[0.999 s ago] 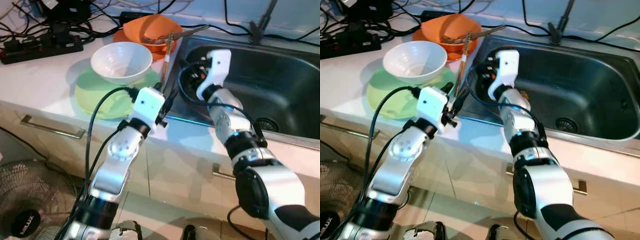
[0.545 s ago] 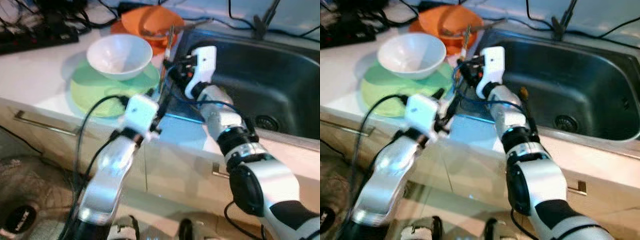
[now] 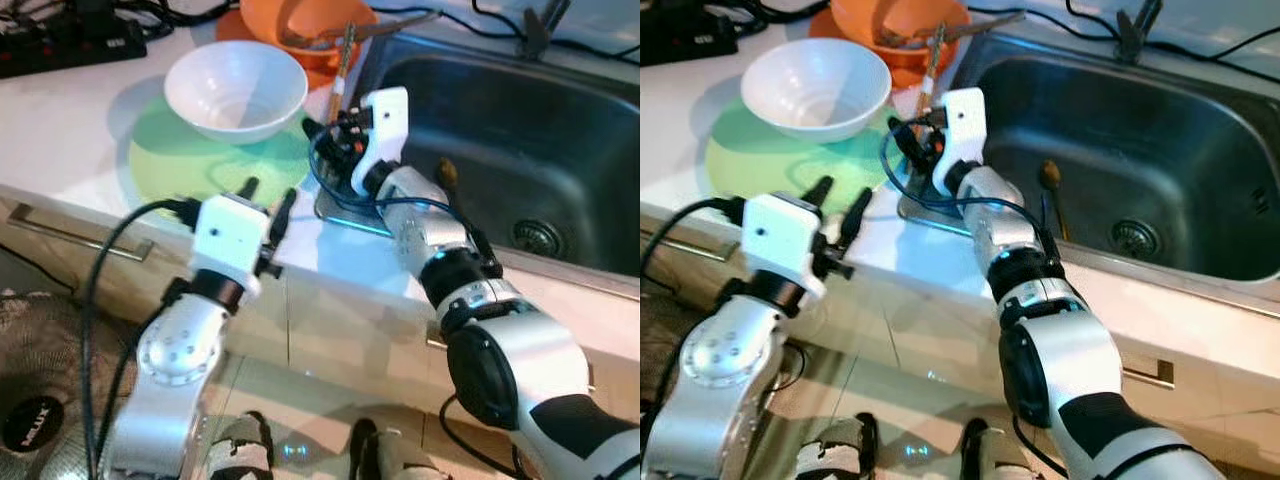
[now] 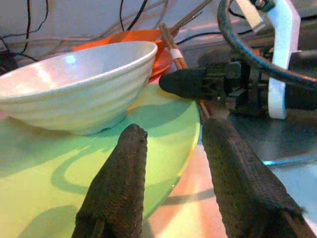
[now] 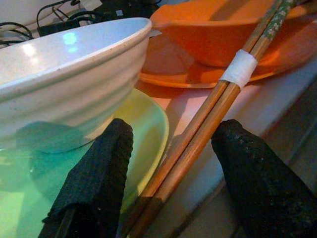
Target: Kitchen organization
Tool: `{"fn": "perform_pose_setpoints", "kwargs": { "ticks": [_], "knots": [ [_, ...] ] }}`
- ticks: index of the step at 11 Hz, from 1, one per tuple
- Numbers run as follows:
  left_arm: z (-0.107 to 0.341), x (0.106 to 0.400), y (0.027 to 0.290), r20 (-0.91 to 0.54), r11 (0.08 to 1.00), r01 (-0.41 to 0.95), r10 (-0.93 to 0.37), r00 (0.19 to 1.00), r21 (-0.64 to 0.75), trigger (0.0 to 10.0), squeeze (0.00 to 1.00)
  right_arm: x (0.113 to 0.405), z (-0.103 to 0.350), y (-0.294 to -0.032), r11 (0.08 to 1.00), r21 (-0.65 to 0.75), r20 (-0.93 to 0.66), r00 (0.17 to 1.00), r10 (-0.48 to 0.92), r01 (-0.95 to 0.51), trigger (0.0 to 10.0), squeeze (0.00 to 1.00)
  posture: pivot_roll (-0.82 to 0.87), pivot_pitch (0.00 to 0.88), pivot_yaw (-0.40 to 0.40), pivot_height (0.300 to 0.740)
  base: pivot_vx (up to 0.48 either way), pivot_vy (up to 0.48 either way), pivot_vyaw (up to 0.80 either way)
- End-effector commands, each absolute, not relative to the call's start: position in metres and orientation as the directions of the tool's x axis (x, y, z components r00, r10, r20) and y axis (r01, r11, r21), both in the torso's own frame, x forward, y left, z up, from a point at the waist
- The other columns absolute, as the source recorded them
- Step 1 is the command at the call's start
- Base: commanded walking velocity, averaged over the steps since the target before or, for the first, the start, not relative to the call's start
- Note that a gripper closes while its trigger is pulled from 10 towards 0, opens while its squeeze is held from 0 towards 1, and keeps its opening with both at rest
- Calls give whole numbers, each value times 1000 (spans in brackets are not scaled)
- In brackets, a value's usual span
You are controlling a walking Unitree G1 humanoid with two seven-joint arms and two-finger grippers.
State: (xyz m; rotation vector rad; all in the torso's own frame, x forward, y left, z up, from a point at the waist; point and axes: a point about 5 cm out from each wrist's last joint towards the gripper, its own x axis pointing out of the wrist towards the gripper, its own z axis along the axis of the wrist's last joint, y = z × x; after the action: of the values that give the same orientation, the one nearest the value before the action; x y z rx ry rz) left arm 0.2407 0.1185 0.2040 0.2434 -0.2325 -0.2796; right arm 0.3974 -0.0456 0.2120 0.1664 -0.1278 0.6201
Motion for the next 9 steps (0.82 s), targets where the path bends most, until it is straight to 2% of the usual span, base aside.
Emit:
{"fn": "perform_pose_setpoints", "kwargs": {
  "ticks": [1,2,3,4,9],
  "knots": [
    [207,235,117,196,933,246,-301,933,265,10000,0,396,207,-42,791,112,133,798,587,-601,10000,0,369,243,-76,740,0,0,0],
    [207,232,115,181,933,251,-302,936,259,10000,0,396,205,-41,793,120,126,802,584,-597,10000,0,373,247,-78,740,0,0,0],
    [206,230,115,171,935,251,-298,939,251,10000,0,396,203,-41,796,145,122,809,575,-588,1098,0,373,248,-79,740,0,0,0],
    [205,230,116,167,937,248,-293,941,248,10000,0,396,203,-42,798,148,121,811,572,-585,0,0,373,248,-79,740,0,0,0],
    [201,227,114,133,933,261,-299,945,246,10000,0,396,197,-44,794,210,118,821,558,-570,0,0,376,262,-71,740,0,0,0]
  ]
}}
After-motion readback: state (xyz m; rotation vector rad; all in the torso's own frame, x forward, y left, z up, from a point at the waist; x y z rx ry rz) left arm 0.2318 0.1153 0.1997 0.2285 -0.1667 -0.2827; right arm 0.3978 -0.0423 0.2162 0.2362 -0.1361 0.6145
